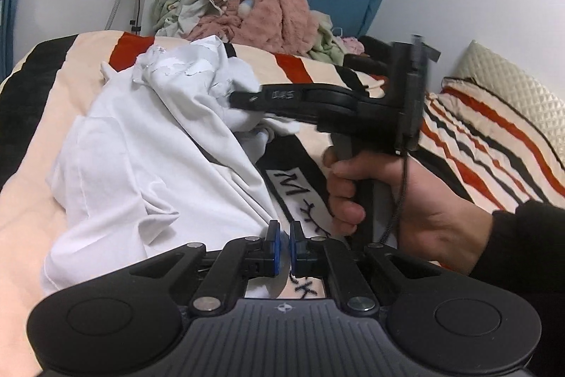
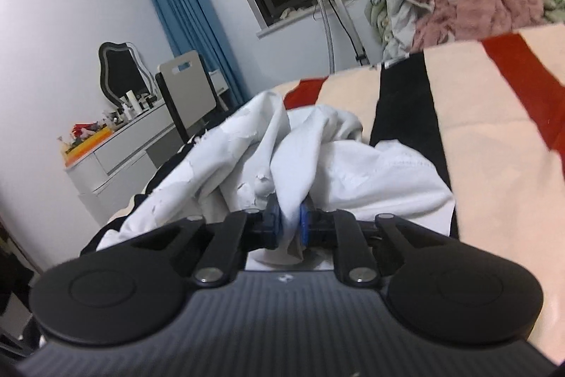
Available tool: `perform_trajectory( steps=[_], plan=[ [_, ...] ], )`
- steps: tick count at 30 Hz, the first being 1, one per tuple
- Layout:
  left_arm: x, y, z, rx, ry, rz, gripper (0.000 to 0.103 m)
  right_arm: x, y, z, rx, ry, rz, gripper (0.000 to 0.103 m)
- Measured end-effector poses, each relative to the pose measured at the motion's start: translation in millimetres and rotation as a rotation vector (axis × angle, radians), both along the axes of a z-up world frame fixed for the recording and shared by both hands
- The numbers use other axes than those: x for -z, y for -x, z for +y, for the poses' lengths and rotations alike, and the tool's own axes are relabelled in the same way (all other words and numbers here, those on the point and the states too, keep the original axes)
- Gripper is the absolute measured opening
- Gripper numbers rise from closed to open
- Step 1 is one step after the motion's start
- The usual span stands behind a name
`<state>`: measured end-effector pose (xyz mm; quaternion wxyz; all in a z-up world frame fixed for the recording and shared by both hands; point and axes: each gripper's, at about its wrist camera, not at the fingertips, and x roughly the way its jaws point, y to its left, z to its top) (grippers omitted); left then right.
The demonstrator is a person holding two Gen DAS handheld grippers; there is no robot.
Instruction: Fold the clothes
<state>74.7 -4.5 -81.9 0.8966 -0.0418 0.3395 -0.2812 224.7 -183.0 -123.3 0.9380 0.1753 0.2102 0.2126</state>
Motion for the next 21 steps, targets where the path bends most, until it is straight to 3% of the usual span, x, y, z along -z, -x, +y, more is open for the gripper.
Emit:
perform_trajectory(
  steps=[5, 8, 11, 16, 19, 21],
  plan=[
    [-12, 10, 2, 0.021, 0.056, -0.074, 0.013, -30, 26, -34, 0.146, -0.042, -0.095, 0.011],
    [-19, 14, 6, 0.029, 0.109, -0.102, 0.014, -51, 54, -68, 0.293, -0.044, -0.152, 0.011],
    [-25, 18, 13, 0.01, 0.157, -0.127, 0.024, -62, 89, -105, 0.466, -0.044, -0.161, 0.011],
    [-30, 21, 21, -0.059, 0.184, -0.137, 0.038, -56, 129, -157, 0.765, -0.013, -0.038, 0.01],
    [-33, 19, 20, -0.102, 0.147, -0.131, 0.045, -34, 137, -188, 0.826, -0.112, 0.148, 0.012],
    [-32, 16, 19, -0.116, 0.127, -0.122, 0.049, -24, 142, -195, 0.843, -0.156, 0.202, 0.013]
  ],
)
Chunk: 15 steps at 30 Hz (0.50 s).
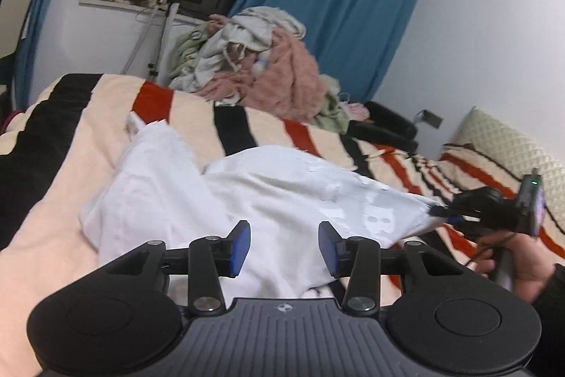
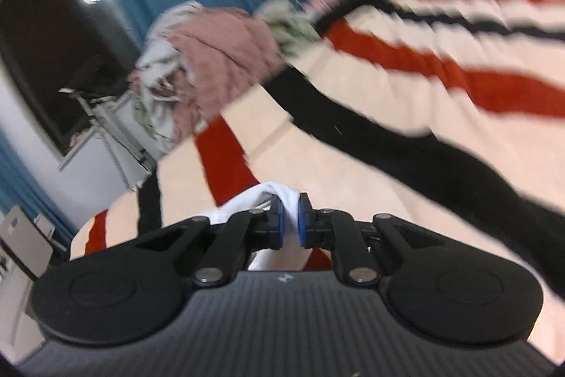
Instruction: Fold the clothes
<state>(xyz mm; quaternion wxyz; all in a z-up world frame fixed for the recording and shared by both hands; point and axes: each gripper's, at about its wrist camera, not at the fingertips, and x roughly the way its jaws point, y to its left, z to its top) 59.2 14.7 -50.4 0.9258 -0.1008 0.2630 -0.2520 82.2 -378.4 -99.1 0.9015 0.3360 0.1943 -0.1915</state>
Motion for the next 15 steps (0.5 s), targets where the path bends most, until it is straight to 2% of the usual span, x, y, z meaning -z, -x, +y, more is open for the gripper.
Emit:
perform_trajectory(
  steps=[3, 4, 5, 7, 9, 12, 15],
  plan=[
    [2, -3, 0, -0.008, -0.034, 0.005, 0.055, -1, 7, -2, 0.038, -0.013, 0.01, 0.028],
    [3, -3, -2, 0.001, -0.045, 0.006, 0.056, -3, 9, -1, 0.054, -0.007, 0.004, 0.041],
    [5, -3, -5, 0.013, -0.056, 0.006, 0.057, -5, 9, 0, 0.071, 0.003, -0.009, 0.061],
    [10, -2, -13, 0.062, -0.084, 0.01, 0.063, -10, 11, 1, 0.098, 0.017, -0.039, 0.076],
    [17, -1, -24, 0.119, -0.129, 0.019, 0.068, -15, 14, -4, 0.082, -0.004, -0.088, 0.076],
    [30, 1, -43, 0.178, -0.249, 0.034, 0.074, -21, 12, -7, 0.015, -0.027, -0.128, 0.076],
    [43, 1, -59, 0.168, -0.393, 0.031, 0.074, -18, 3, -4, -0.084, -0.051, -0.126, 0.076]
  ],
)
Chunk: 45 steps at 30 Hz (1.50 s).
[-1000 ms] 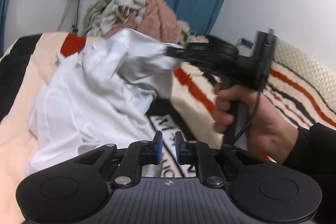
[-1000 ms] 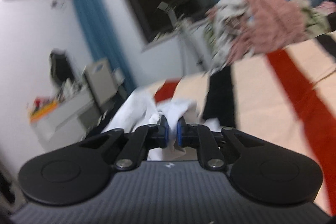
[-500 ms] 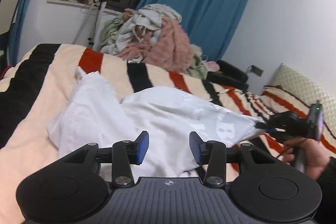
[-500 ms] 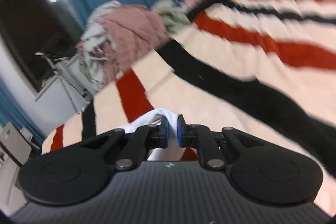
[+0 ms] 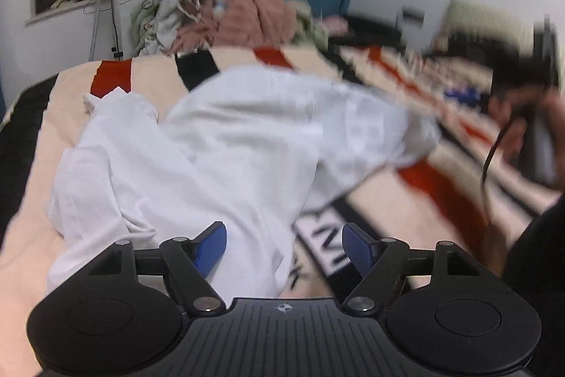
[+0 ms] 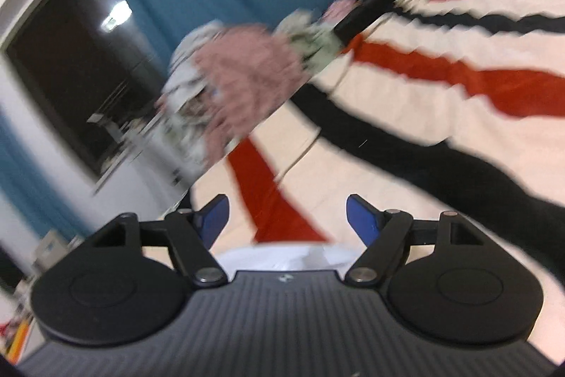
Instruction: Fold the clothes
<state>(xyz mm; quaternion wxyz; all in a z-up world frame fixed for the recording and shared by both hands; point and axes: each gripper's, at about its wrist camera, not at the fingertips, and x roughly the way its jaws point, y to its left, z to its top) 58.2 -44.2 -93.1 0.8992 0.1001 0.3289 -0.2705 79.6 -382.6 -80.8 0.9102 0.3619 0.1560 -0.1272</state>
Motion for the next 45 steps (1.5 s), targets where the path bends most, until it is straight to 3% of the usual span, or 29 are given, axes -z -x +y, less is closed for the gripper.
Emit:
perform_trajectory(
  steps=[2, 4, 5, 6, 7, 8, 10, 13, 15, 17, 21, 26, 28, 31, 33, 37, 39, 45],
  plan=[
    [8, 0, -10, -0.008, -0.096, -0.013, 0.073, 3, -8, 6, -0.067, 0.002, 0.019, 0.076],
    [14, -5, -13, -0.038, -0.172, -0.022, 0.066, 4, -14, 13, -0.141, 0.002, 0.023, 0.076],
    [17, -7, -11, -0.056, -0.194, -0.02, 0.052, 3, -16, 17, -0.178, 0.0, 0.021, 0.076],
    [17, -10, -8, -0.078, -0.198, -0.012, 0.029, 2, -18, 22, -0.213, 0.001, 0.018, 0.076],
    [16, -13, -3, -0.102, -0.19, 0.0, 0.015, 1, -19, 27, -0.239, 0.011, 0.016, 0.076],
    [10, -14, 3, -0.123, -0.171, -0.013, 0.008, 0, -19, 32, -0.258, 0.026, 0.016, 0.076],
    [-7, -12, 18, -0.163, -0.115, -0.072, 0.007, -3, -19, 41, -0.294, 0.057, 0.022, 0.076],
    [-52, -16, 44, -0.242, 0.035, -0.184, 0.007, -7, -16, 49, -0.322, 0.075, 0.025, 0.076],
    [-85, -35, 59, -0.275, 0.157, -0.204, 0.006, -9, -14, 50, -0.32, 0.089, 0.017, 0.076],
    [-117, -65, 67, -0.3, 0.231, -0.204, 0.006, -11, -16, 50, -0.292, 0.11, 0.02, 0.076],
    [-159, -139, 50, -0.324, 0.207, -0.209, 0.004, -9, -21, 46, -0.233, 0.125, 0.026, 0.076],
    [-172, -229, 21, -0.447, 0.097, -0.308, 0.0, -1, -29, 30, -0.161, 0.104, 0.041, 0.076],
    [-167, -258, 16, -0.491, 0.084, -0.336, 0.0, 1, -34, 26, -0.131, 0.116, 0.041, 0.076],
    [-153, -291, 16, -0.525, 0.082, -0.296, 0.001, 4, -44, 31, -0.141, 0.2, 0.022, 0.076],
    [-143, -291, 23, -0.507, 0.1, -0.273, 0.008, 7, -52, 38, -0.189, 0.237, 0.007, 0.076],
    [-119, -247, 55, -0.442, 0.151, -0.187, 0.018, 11, -68, 53, -0.301, 0.281, -0.012, 0.075],
    [-107, -211, 76, -0.422, 0.18, -0.141, 0.042, 10, -72, 58, -0.326, 0.294, -0.01, 0.075],
    [-59, -113, 116, -0.437, 0.198, -0.086, 0.074, 1, -57, 62, -0.395, 0.231, -0.046, 0.076]
  ],
)
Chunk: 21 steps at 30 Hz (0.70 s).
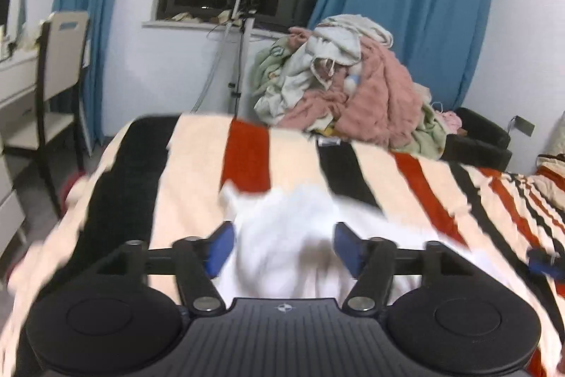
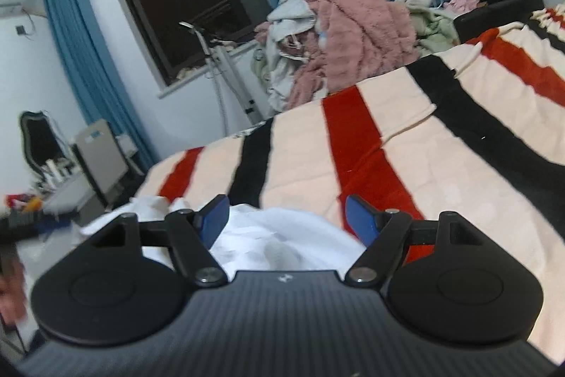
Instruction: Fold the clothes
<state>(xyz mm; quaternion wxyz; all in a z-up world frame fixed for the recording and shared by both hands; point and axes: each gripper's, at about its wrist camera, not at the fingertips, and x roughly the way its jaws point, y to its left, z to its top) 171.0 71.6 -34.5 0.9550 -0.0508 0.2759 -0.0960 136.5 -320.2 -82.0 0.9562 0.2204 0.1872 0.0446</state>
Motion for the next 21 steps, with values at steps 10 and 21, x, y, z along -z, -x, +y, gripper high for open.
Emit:
perform_trajectory(
  steps=[10, 21],
  plan=[
    [-4, 93, 30, -0.207, -0.068, 0.031, 0.09, -11, 19, 93, -0.3, 0.184, -0.068, 0.075],
    [2, 63, 65, -0.282, 0.11, -0.014, 0.09, -6, -125, 262, -0.453, 0.536, 0.043, 0.041]
  ],
)
